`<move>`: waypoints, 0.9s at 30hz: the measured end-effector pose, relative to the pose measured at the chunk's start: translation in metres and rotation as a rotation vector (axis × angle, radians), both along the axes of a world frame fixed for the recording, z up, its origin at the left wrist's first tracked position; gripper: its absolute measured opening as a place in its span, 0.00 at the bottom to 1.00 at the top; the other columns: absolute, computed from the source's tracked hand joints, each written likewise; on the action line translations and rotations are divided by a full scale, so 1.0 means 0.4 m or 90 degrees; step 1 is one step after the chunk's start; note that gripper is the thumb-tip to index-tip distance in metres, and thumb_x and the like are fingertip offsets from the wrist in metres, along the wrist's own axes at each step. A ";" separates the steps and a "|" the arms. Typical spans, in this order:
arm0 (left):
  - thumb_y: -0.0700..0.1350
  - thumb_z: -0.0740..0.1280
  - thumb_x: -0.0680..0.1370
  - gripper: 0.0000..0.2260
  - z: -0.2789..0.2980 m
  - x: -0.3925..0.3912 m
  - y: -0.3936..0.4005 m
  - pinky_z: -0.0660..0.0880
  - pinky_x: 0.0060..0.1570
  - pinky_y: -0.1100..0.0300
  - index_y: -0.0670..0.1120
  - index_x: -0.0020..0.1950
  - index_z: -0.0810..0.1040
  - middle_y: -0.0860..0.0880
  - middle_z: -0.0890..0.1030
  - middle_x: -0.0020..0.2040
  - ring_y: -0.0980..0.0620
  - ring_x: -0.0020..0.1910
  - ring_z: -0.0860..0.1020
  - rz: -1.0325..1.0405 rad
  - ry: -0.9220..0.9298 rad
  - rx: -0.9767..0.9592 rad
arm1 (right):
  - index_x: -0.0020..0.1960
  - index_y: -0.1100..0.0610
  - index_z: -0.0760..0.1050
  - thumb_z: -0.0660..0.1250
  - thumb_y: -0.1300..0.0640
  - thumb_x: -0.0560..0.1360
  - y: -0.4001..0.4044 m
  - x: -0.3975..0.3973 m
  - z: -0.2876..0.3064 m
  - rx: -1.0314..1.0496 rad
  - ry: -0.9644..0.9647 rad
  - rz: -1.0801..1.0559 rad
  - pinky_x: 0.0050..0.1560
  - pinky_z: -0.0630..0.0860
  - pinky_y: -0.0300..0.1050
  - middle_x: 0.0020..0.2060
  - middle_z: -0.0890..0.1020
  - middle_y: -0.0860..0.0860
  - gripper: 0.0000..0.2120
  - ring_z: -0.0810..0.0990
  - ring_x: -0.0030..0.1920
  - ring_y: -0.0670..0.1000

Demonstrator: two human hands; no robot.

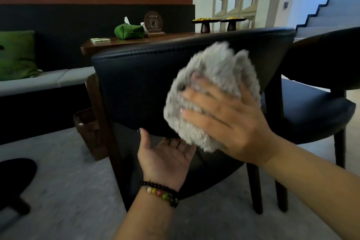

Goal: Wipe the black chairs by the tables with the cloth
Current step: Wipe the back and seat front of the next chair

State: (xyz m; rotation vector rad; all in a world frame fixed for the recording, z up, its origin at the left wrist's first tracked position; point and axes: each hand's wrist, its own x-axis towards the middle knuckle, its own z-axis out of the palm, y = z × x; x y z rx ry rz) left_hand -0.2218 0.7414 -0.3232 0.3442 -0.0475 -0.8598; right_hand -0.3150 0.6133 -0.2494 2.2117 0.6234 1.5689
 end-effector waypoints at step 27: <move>0.71 0.64 0.67 0.36 0.009 -0.009 -0.011 0.65 0.66 0.39 0.50 0.67 0.75 0.48 0.81 0.62 0.46 0.65 0.75 0.040 -0.147 0.102 | 0.71 0.65 0.65 0.61 0.63 0.79 -0.023 0.027 -0.071 0.825 -0.274 0.047 0.72 0.62 0.37 0.67 0.72 0.57 0.21 0.69 0.71 0.53</move>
